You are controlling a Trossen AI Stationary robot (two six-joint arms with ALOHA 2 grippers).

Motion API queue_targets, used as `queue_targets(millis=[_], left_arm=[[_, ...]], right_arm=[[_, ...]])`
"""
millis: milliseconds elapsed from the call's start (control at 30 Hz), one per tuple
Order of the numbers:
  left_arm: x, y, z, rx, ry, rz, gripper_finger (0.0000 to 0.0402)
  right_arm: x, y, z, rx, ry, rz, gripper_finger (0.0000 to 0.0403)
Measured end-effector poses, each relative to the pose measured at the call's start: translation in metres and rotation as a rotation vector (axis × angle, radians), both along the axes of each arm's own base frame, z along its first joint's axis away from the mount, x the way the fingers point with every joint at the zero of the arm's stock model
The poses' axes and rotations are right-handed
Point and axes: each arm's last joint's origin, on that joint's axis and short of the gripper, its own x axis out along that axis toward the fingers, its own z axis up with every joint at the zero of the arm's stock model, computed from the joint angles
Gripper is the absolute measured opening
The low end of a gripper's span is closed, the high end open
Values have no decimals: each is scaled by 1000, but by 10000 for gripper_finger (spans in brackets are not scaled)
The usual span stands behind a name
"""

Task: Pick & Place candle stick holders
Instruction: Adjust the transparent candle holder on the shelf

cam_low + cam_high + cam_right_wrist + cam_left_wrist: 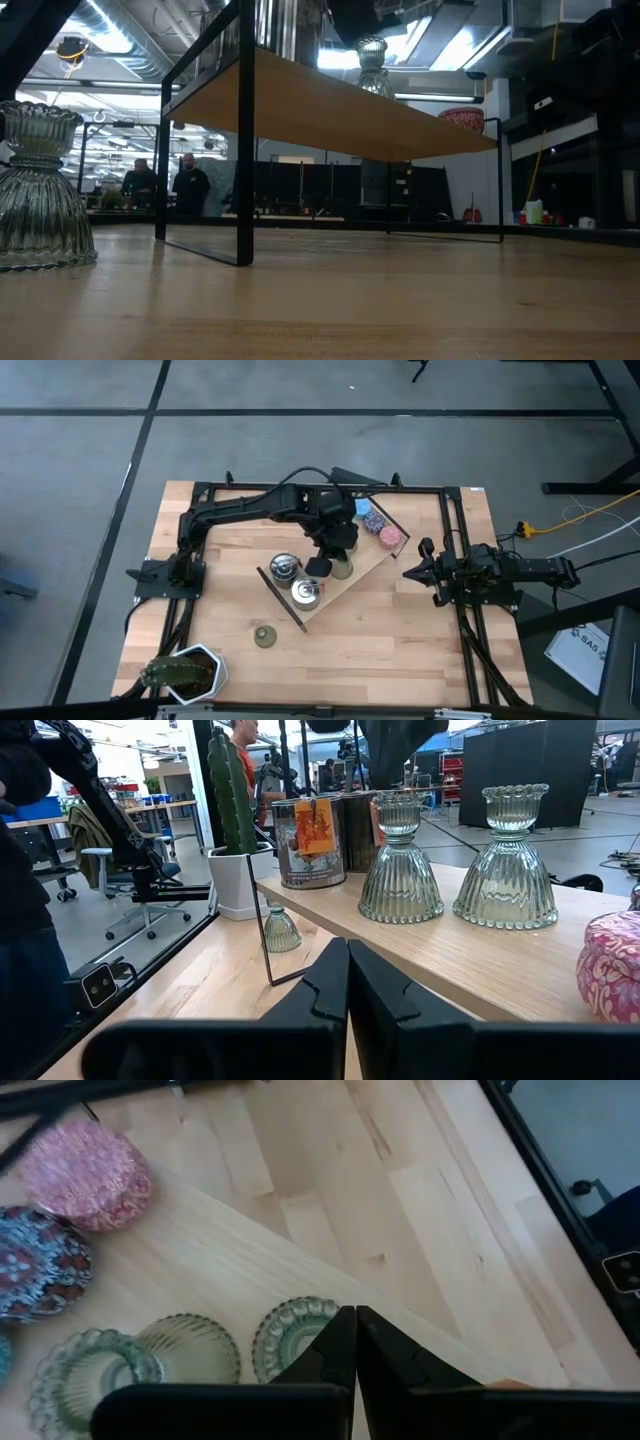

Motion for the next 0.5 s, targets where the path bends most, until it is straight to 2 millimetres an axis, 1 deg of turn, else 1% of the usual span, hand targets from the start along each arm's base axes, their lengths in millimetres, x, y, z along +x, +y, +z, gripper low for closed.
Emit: queue_targets(millis=[100, 500], left_arm=[[0, 1, -4, -3, 20, 2, 1], [0, 4, -4, 43, 24, 32, 1]], right_arm=[[0, 0, 0, 0, 0, 0, 10], [0, 0, 0, 0, 0, 0, 10]])
